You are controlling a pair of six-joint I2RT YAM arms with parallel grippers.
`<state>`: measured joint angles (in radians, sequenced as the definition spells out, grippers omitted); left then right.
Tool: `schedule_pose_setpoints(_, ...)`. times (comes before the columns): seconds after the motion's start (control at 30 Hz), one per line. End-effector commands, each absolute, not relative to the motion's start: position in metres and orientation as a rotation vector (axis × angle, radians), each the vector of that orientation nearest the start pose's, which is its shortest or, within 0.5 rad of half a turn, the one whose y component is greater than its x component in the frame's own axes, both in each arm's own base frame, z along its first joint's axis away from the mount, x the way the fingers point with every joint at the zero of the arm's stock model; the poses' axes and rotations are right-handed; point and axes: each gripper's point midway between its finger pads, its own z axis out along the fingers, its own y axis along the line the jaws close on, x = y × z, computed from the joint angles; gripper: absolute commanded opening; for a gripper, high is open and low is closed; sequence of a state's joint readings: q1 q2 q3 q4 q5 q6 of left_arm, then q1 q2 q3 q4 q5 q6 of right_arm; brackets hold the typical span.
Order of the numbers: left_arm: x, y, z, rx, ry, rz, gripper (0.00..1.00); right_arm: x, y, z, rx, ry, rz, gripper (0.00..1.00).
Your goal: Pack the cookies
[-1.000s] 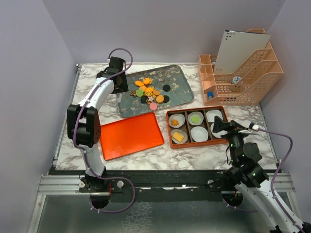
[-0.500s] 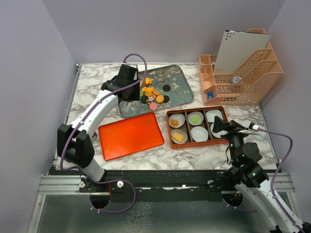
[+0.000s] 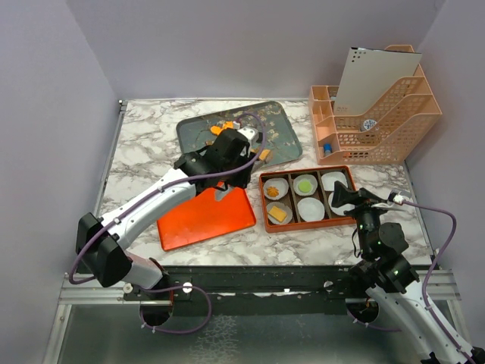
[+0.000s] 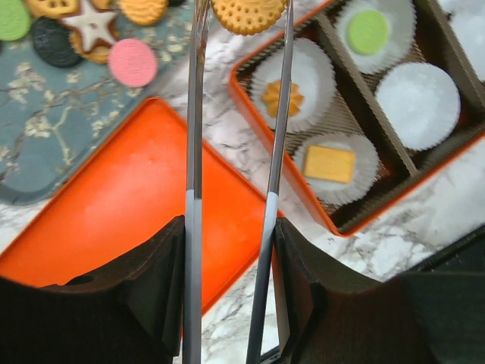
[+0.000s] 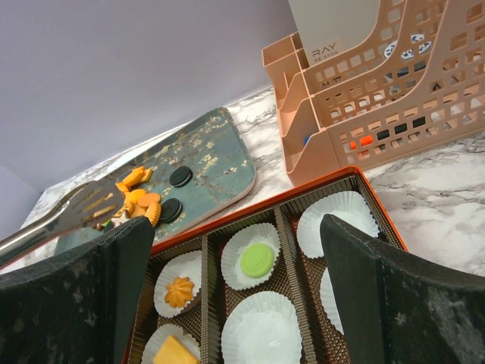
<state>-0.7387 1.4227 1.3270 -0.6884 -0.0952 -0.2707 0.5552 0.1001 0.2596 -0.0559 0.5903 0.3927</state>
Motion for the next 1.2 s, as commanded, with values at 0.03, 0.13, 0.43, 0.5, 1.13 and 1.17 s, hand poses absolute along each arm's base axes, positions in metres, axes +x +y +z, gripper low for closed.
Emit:
schedule_pose_setpoints(0.03,0.254,-0.288,0.221,0.647,2.228,-0.472,0.21,0.234,0.042,0.218,0.371,1.465,0.311,1.0)
schedule_pose_setpoints(0.13,0.24,-0.304,0.22,0.722,2.202,-0.486,0.21,0.234,0.042,0.218,0.372,1.462,0.314,1.0)
schedule_pose_setpoints(0.43,0.206,-0.346,0.206,0.911,2.159,-0.498,0.21,0.233,0.043,0.22,0.37,1.454,0.321,1.0)
schedule_pose_setpoints(0.5,0.199,-0.353,0.202,0.95,2.155,-0.499,0.21,0.233,0.042,0.219,0.372,1.454,0.319,1.0)
schedule_pose_setpoints(1.13,0.178,-0.392,0.164,1.146,2.14,-0.433,0.23,0.232,0.042,0.219,0.372,1.454,0.319,1.0)
schedule_pose_setpoints(1.17,0.178,-0.393,0.163,1.148,2.139,-0.431,0.23,0.233,0.042,0.22,0.374,1.451,0.32,1.0)
